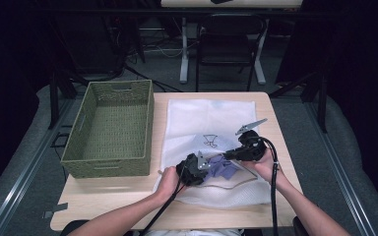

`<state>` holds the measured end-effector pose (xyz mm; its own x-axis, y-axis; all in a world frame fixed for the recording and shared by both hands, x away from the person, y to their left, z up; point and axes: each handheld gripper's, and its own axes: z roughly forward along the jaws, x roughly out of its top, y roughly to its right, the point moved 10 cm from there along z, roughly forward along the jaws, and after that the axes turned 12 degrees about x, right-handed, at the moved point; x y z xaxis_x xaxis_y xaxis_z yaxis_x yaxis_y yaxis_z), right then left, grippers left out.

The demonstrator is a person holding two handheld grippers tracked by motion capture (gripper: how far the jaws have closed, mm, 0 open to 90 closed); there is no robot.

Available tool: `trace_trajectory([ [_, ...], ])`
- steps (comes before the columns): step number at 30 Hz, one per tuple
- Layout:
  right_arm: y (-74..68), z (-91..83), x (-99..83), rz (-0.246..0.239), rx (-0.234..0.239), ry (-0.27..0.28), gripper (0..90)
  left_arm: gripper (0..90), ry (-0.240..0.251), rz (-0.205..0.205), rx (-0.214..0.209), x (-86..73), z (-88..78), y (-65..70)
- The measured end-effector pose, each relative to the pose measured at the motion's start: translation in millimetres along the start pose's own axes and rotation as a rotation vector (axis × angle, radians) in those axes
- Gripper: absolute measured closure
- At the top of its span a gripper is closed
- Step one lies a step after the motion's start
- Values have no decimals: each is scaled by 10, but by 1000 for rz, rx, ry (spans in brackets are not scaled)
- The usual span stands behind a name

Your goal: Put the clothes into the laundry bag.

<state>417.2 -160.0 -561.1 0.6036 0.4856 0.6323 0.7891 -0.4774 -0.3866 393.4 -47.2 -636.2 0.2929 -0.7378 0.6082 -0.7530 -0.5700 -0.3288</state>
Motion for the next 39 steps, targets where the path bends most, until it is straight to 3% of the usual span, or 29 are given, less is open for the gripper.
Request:
trace_trajectory([
  [2, -20, -3, 12, -2, 3, 2, 874, 769, -6, 2, 12, 3, 45, 4],
  [4, -37, -9, 28, -7, 4, 9, 874, 797, 2, 5, 27, 45, 62, 2],
  [11, -101, -90, 117, -10, 18, 61, 875, 816, 96, -37, 140, 312, 45, -138],
  [13, -116, -125, 139, -11, 17, 76, 874, 815, 92, -51, 153, 336, 79, -170],
  [16, -80, -77, 86, 2, 23, 51, 874, 795, 54, -63, 114, 269, 179, -140],
  [19, -25, 7, 10, 18, 27, 13, 874, 715, 38, -40, 83, 210, 210, -96],
  [26, -18, -19, 18, 14, 18, 23, 873, 496, 36, -3, 43, 205, 84, -31],
  [29, -15, -31, 13, 17, 16, 23, 873, 460, 41, 8, 29, 202, -3, -17],
  [34, -10, -47, 23, 13, 14, 29, 873, 483, 44, 7, 7, 163, -93, -3],
  [39, -10, -30, 22, 10, 16, 23, 873, 586, 17, -1, 17, 121, 33, 5],
])
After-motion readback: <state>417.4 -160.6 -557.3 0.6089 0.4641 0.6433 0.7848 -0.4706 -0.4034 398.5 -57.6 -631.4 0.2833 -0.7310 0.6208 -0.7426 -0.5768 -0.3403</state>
